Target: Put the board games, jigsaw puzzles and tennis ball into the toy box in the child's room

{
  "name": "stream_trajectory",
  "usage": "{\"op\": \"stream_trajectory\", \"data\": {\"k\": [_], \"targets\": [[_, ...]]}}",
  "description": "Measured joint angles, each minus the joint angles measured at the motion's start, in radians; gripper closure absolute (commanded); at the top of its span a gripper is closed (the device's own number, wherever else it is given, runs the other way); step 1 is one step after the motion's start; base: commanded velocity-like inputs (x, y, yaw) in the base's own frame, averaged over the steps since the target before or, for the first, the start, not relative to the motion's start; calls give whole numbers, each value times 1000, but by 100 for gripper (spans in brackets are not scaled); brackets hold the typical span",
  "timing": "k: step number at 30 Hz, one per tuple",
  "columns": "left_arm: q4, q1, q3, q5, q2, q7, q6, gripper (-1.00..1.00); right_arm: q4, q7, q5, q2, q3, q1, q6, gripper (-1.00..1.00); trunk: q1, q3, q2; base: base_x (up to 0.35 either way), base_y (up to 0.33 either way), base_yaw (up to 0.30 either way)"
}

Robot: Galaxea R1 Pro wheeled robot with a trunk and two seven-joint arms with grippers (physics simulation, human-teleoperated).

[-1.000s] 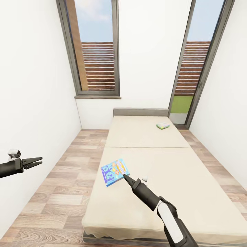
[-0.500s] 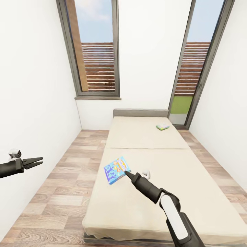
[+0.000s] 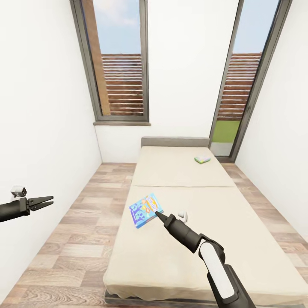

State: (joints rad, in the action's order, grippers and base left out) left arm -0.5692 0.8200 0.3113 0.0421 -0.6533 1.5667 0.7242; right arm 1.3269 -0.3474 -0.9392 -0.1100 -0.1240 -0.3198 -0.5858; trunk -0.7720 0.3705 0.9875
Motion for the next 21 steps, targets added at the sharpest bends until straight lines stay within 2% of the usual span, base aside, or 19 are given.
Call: {"op": "stream_trajectory", "data": {"k": [2,17,21], "targets": [[0,0,0,0,0,0,0,-100,-1,-2,1,0,0,-1,0,100,8,-8,-14,0,0,-84],[0,0,0,0,-1,0,-1,-100,-8,-5,2,-1,-2,-2,0,100,8,-31,-14,0,0,-84],[0,0,0,0,-1,0,-1,-100,-8,-4,2,-2,-14,-2,1,100,23,-49,-42,0,0,-69]]}}
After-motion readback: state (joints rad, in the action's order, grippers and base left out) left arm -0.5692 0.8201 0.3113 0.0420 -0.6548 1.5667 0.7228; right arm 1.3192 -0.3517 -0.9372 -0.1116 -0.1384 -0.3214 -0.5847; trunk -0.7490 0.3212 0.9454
